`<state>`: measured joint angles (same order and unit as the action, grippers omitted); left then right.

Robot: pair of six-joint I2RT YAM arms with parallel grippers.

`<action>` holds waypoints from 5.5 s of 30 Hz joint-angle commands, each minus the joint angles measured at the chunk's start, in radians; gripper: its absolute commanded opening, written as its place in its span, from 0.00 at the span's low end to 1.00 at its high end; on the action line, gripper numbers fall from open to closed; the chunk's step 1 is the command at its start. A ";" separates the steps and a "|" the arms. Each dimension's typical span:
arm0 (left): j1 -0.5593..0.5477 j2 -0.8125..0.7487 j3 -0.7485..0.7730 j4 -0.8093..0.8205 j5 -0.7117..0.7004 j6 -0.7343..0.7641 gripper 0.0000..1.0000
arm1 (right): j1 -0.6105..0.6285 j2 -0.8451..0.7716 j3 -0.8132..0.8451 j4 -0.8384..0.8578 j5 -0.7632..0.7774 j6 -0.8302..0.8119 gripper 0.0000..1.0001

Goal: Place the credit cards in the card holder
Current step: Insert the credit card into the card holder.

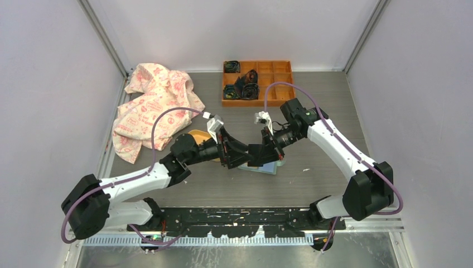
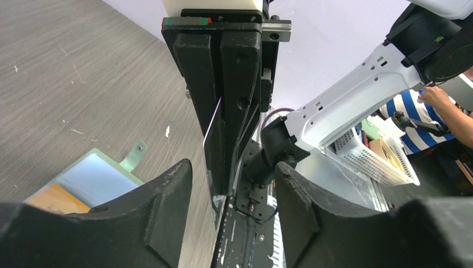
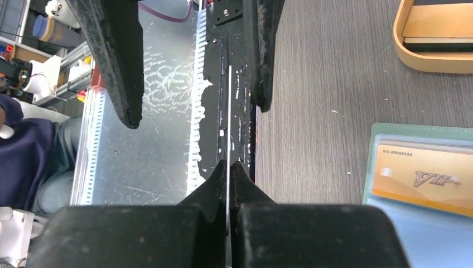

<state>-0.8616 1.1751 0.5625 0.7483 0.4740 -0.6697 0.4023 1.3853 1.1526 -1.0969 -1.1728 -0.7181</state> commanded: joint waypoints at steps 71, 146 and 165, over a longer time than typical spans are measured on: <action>0.233 0.221 -0.035 -0.059 0.093 -0.263 0.00 | 0.215 0.043 -0.396 0.556 1.024 -0.316 0.01; 0.118 0.622 0.373 -0.473 -0.220 -0.260 0.00 | -0.031 0.253 -0.157 0.413 0.849 0.114 0.07; 0.142 0.605 0.397 -0.527 -0.241 -0.218 0.00 | -0.029 0.259 -0.152 0.406 0.848 0.114 0.07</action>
<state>-0.7132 1.7634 0.9207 0.2245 0.2459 -0.9089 0.3676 1.6455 0.9634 -0.6827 -0.3256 -0.6136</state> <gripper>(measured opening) 0.010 0.067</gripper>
